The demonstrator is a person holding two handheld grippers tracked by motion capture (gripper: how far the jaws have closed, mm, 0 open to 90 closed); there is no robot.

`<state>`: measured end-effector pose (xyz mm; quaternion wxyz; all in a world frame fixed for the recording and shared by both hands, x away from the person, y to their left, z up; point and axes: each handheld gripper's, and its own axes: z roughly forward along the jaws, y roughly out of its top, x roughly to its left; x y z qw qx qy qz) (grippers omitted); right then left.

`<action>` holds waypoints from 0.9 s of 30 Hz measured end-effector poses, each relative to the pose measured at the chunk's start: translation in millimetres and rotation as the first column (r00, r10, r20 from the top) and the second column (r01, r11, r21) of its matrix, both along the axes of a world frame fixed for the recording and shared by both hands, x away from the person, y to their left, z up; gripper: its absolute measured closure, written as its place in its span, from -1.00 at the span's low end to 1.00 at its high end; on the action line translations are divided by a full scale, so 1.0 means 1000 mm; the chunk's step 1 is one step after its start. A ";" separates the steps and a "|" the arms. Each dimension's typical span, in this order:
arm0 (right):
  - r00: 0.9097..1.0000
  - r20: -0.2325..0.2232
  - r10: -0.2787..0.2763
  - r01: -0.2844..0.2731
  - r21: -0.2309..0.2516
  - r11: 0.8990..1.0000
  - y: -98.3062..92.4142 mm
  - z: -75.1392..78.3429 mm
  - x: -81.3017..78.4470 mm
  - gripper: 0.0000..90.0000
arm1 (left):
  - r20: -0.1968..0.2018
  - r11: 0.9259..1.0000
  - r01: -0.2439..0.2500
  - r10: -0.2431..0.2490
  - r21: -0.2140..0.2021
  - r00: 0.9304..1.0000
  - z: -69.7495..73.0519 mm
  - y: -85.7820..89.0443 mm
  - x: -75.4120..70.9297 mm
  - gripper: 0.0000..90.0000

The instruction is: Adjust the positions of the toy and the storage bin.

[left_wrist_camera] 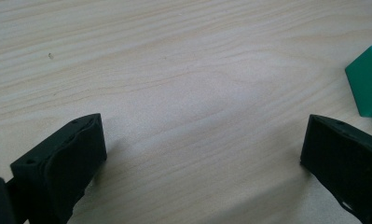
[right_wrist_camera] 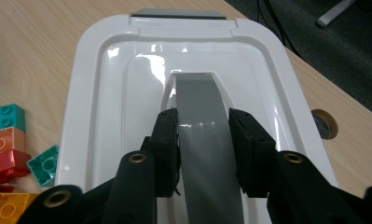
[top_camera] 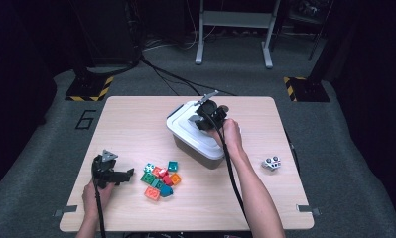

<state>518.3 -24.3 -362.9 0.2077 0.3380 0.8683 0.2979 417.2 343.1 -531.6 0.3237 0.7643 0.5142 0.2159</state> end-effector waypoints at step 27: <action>0.992 -0.080 -0.098 0.109 0.137 0.985 0.002 -0.005 -0.046 0.50 | 0.001 1.000 0.000 0.000 -0.001 1.000 0.000 0.000 0.000 -1.00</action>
